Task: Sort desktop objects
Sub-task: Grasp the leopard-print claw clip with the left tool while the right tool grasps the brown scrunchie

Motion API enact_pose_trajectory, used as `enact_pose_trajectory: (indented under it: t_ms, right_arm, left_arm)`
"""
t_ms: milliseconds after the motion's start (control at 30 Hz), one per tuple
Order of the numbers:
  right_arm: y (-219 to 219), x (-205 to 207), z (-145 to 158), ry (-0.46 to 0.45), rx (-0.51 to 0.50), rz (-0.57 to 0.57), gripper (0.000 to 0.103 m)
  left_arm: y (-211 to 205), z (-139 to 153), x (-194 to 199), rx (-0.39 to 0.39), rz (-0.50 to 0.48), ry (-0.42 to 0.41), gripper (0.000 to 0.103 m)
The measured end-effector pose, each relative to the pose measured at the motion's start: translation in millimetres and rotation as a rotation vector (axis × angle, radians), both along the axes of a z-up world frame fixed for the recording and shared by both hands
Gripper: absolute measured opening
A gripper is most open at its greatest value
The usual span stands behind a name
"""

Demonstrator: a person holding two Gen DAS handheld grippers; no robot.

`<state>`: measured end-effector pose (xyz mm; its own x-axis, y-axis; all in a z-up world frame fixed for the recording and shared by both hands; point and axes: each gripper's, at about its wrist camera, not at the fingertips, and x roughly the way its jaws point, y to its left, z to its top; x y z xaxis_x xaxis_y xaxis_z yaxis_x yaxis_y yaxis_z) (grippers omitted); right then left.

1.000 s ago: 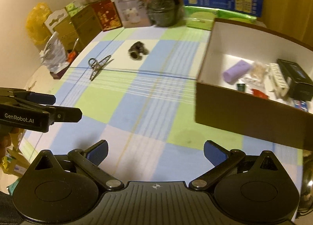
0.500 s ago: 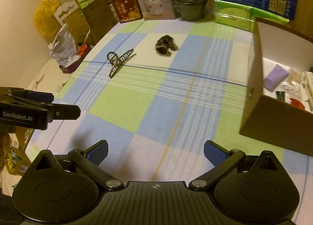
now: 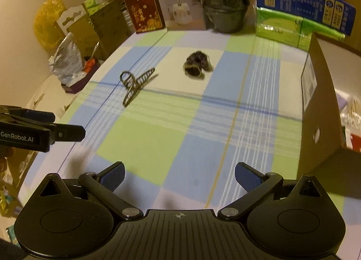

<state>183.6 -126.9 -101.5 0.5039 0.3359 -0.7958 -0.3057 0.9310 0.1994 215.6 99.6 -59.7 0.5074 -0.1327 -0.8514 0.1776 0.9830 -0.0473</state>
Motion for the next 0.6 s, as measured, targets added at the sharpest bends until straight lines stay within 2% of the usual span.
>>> enact_pose_trajectory:
  t_ms: [200,333,500,600]
  right_arm:
    - [4.7,24.1,-3.8,-0.059,0.032,-0.037,0.101]
    - [6.0,47.4,-8.9,-0.071,0.032,-0.053,0.101]
    - [13.6,77.1,-19.0,-0.059,-0.029,-0.024,0.101]
    - [10.7,94.2,-25.0,-0.064,0.005,-0.045,0.101]
  left_arm:
    - [9.4,-8.9,25.1,0.000,0.004,-0.032,0.095]
    - [11.2,-14.6,48.3,0.008,-0.012,-0.063,0.095]
    - [10.1,-29.4,84.0,0.040,-0.037,-0.093,0.094]
    - [8.8,-40.2,105.6,0.058,-0.055,-0.102,0.094]
